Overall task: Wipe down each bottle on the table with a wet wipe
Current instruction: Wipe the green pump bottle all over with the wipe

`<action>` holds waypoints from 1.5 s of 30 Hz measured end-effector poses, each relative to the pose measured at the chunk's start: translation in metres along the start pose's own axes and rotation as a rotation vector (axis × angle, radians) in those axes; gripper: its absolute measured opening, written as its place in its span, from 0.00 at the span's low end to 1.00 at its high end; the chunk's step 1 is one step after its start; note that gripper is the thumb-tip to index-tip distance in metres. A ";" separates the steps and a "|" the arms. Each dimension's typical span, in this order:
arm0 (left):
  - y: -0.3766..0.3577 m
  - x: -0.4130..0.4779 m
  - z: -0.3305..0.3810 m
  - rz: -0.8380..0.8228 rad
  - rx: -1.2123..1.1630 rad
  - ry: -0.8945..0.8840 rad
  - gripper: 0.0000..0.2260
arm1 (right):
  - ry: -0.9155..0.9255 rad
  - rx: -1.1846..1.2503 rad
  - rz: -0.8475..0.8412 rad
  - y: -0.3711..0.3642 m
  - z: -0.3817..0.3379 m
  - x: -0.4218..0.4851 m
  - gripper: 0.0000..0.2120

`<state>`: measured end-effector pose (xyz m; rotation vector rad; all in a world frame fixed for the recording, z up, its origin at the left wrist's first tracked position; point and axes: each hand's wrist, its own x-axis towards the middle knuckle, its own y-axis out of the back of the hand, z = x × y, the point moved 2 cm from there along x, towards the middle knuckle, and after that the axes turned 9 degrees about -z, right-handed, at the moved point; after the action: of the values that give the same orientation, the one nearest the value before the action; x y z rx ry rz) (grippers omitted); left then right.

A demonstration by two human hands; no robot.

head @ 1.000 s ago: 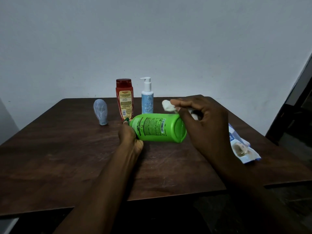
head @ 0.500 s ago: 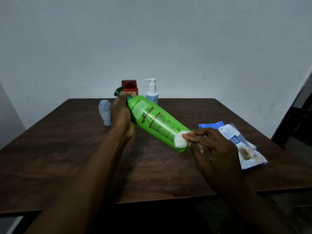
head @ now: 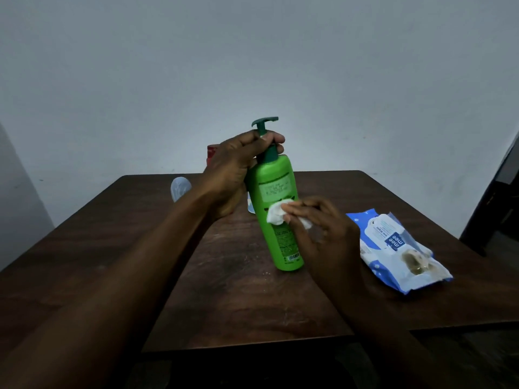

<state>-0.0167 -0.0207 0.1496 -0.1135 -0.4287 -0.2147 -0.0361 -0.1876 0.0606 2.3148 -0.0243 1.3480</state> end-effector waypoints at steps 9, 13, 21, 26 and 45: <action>-0.002 -0.001 0.006 -0.125 0.145 0.121 0.10 | -0.002 0.100 0.138 0.010 -0.009 0.053 0.06; -0.002 0.001 0.008 -0.126 0.187 0.138 0.11 | -0.010 0.105 0.162 0.008 -0.012 0.046 0.07; -0.002 0.014 0.021 -0.108 0.384 0.147 0.11 | 0.113 -0.057 0.196 0.004 -0.019 0.042 0.06; -0.008 0.018 0.019 -0.070 0.422 0.098 0.11 | 0.128 -0.181 0.119 -0.001 -0.024 0.045 0.07; 0.006 0.025 0.034 -0.318 0.459 0.273 0.09 | -0.218 0.085 0.164 0.009 0.006 0.048 0.06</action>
<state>-0.0068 -0.0138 0.1904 0.4338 -0.2126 -0.4322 -0.0089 -0.1882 0.1011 2.5698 -0.2349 1.1856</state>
